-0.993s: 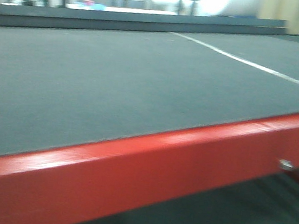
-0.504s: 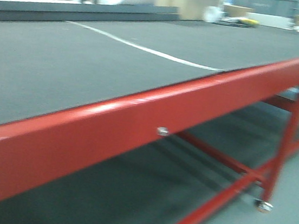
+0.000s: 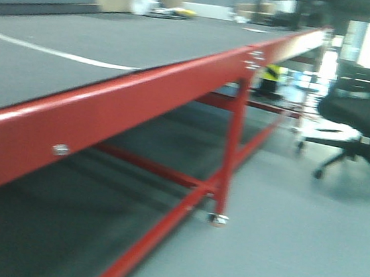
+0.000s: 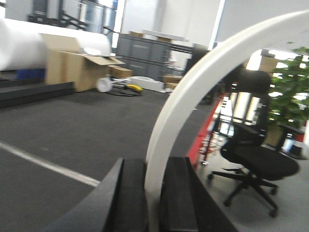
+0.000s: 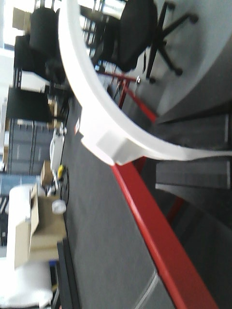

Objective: Grab PVC pipe and place in blue bin
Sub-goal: 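Drive the base away from the table while holding both pipe pieces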

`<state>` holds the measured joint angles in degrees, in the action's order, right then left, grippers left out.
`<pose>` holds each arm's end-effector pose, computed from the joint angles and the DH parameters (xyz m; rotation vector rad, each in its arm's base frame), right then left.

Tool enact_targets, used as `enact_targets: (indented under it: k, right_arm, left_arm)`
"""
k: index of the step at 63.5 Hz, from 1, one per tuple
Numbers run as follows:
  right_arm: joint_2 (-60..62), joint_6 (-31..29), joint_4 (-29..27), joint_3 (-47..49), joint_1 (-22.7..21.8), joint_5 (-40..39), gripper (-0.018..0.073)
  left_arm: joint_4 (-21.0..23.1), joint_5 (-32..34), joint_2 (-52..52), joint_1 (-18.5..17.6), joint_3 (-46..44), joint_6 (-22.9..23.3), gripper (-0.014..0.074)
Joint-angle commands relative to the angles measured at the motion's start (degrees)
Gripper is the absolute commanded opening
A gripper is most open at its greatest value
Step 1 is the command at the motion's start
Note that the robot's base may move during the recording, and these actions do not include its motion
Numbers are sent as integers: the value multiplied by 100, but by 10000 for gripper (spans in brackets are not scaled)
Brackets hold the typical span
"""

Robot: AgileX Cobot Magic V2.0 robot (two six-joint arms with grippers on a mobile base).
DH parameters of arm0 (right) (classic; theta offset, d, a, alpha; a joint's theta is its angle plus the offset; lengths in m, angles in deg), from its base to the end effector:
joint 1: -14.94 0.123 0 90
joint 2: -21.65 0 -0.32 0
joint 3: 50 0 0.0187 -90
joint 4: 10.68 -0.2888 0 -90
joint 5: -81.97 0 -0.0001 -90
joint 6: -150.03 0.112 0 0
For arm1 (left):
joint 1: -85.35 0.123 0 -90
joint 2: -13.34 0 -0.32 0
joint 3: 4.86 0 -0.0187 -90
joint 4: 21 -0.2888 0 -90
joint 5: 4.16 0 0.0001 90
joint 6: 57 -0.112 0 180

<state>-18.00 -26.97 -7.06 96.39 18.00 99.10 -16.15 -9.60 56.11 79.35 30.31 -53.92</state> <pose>0.1367 0.0052 0.4275 -0.0339 1.5767 0.0209 0.1539 -0.0171 0.4318 -0.0177 1.4580 -0.2041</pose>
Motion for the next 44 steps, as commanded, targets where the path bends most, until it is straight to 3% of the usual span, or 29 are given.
enact_targets:
  k: [1,44]
  right_arm:
    - [40,-14,55,3,8,-177,-168]
    - [40,-14,55,3,8,-177,-168]
  left_arm:
    - [-7,130,-8,12,-12,-6,-111]
    - [-7,130,-8,12,-12,-6,-111]
